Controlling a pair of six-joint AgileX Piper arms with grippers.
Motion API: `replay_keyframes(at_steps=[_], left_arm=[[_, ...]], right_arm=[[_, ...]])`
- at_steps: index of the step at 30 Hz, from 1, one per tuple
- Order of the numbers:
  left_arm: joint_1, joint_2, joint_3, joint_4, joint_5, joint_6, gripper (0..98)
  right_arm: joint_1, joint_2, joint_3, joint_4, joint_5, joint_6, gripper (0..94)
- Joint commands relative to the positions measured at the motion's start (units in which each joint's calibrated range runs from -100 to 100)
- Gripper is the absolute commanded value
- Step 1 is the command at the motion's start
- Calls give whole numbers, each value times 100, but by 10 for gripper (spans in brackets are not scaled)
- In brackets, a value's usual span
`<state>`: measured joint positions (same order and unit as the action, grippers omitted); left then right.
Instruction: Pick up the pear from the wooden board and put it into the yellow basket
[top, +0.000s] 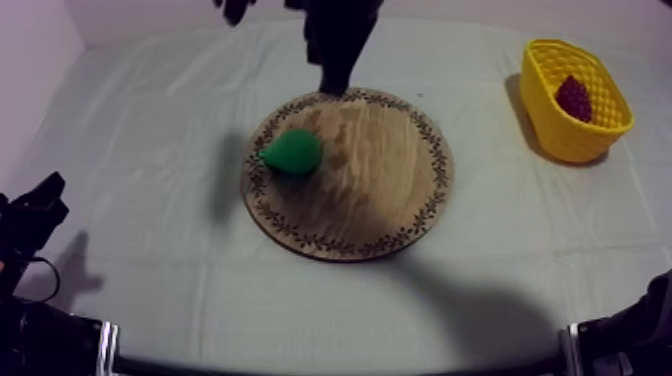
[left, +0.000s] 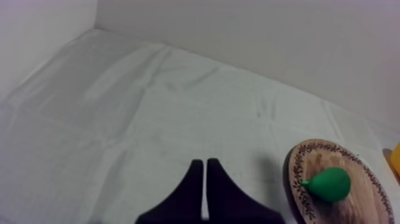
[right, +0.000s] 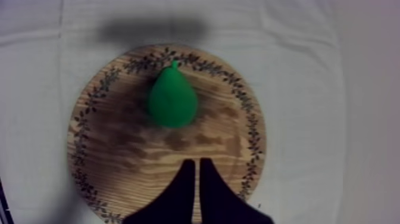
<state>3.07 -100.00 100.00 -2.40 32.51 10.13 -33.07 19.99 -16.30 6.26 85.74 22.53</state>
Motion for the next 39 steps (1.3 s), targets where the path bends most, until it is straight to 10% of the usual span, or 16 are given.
replay_keyframes(at_steps=[1, 12, 23, 39], left_arm=[[1, 0, 0, -2, -1, 1, 1], [1, 0, 0, -2, -1, 1, 1], [1, 0, 0, -2, -1, 1, 1], [1, 0, 0, -2, -1, 1, 1]], right_arm=[[-50, 603, -412, 81, 482, -81, 4], [-93, 1388, -1021, 149, 1109, -222, 33], [-139, 1591, -1195, 167, 1160, 94, 611], [-193, 2386, -1564, 142, 858, -99, 661]])
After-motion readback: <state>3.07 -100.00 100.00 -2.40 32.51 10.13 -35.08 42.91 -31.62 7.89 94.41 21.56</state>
